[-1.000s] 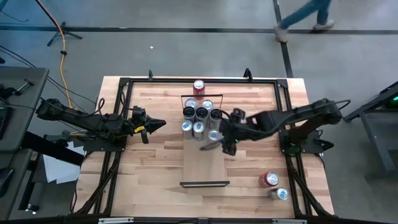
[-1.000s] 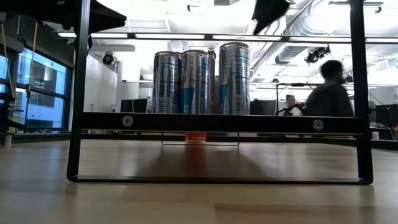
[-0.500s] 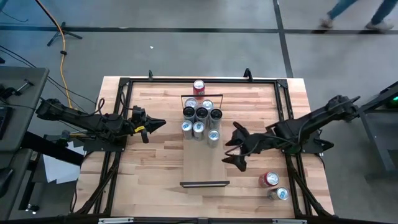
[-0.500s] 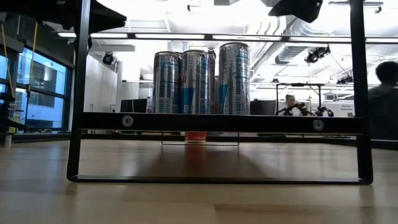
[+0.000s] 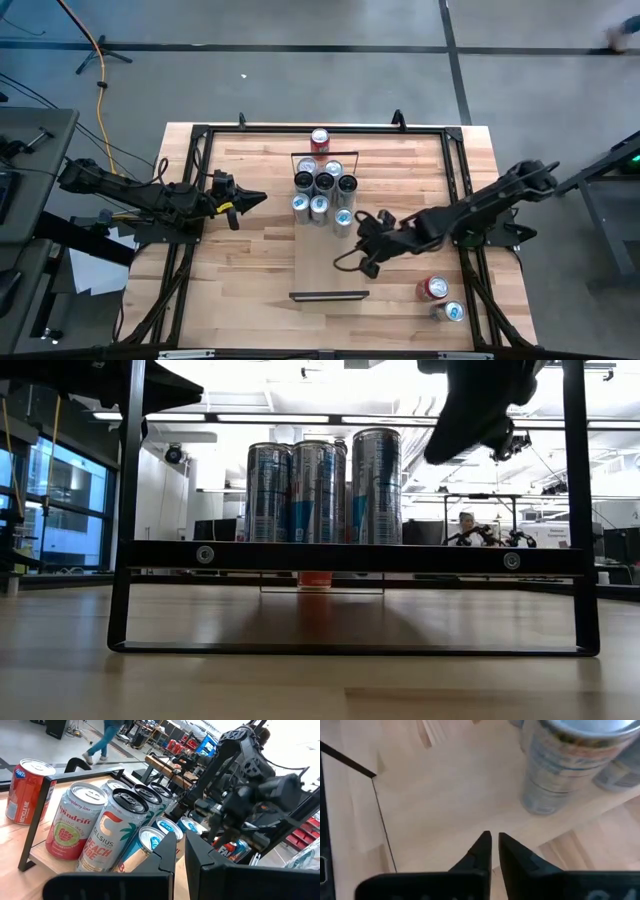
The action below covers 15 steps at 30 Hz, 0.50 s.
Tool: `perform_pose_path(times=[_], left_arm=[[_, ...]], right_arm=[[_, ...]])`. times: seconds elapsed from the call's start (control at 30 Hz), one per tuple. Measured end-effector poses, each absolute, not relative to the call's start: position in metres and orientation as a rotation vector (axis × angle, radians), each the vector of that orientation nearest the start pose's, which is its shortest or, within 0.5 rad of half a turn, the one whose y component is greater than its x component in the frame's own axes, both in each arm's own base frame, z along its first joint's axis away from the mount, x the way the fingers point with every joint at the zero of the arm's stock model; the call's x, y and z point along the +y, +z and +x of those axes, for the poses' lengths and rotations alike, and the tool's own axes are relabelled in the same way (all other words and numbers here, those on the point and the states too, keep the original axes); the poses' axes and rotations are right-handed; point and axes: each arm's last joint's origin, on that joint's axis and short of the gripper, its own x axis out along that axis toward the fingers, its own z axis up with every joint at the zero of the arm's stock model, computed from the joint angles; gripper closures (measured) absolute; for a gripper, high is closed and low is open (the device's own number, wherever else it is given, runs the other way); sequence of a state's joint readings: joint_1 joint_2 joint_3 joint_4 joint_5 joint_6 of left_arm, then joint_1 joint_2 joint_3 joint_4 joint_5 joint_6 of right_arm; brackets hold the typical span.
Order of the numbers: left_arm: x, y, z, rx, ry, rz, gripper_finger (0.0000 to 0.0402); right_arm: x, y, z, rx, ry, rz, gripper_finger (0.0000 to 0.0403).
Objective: Place canned beverage on shelf
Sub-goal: Put the top blue soda can on the shelf aligned with the other blue soda can
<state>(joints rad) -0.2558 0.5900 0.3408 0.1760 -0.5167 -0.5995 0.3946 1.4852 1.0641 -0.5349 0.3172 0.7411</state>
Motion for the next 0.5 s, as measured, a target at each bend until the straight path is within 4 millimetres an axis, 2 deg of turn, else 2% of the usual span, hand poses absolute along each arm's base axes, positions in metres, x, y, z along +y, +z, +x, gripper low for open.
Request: perform_pose_path(times=[0.1, 0.17, 0.27, 0.33, 0.5], left_arm=[[-0.023, 0.241, 0.144, -0.012, 0.273, -0.568, 0.0401], [-0.023, 0.241, 0.144, -0.013, 0.273, -0.568, 0.0401], [-0.023, 0.241, 0.144, -0.013, 0.273, -0.568, 0.0401], [-0.023, 0.241, 0.144, -0.013, 0.273, -0.568, 0.0402], [-0.023, 0.241, 0.144, -0.012, 0.272, -0.568, 0.0402]], right_arm=[[0.108, 0.237, 0.289, 0.845, -0.268, 0.373, 0.0374], [0.108, 0.234, 0.292, 0.815, -0.273, 0.382, 0.0385], [0.106, 0.214, 0.288, 0.765, -0.269, 0.454, 0.0398], [0.104, 0.199, 0.279, 0.729, -0.272, 0.55, 0.0395], [0.097, 0.184, 0.266, 0.492, -0.285, 0.89, 0.04]])
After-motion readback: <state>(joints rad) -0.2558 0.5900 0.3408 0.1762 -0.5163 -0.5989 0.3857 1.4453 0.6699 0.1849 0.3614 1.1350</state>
